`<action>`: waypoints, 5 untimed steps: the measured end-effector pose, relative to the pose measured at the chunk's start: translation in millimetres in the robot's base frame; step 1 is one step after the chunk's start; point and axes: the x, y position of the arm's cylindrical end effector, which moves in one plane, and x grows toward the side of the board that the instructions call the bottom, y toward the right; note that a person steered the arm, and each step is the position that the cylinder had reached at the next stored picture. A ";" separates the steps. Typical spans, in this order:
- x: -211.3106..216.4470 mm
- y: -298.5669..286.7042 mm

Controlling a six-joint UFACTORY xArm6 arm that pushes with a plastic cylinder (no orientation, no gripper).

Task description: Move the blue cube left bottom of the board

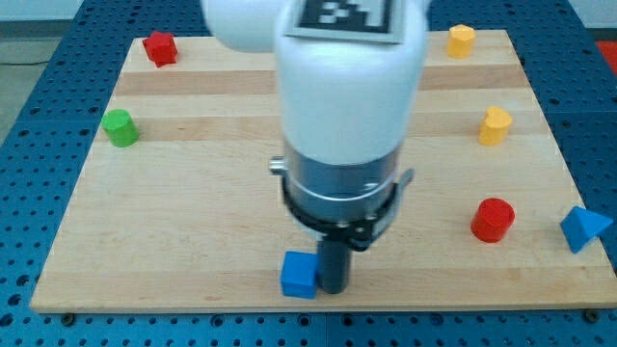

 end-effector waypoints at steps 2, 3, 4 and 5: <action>-4.4 -65.3; -12.6 -101.7; -14.4 -130.7; -14.4 -154.7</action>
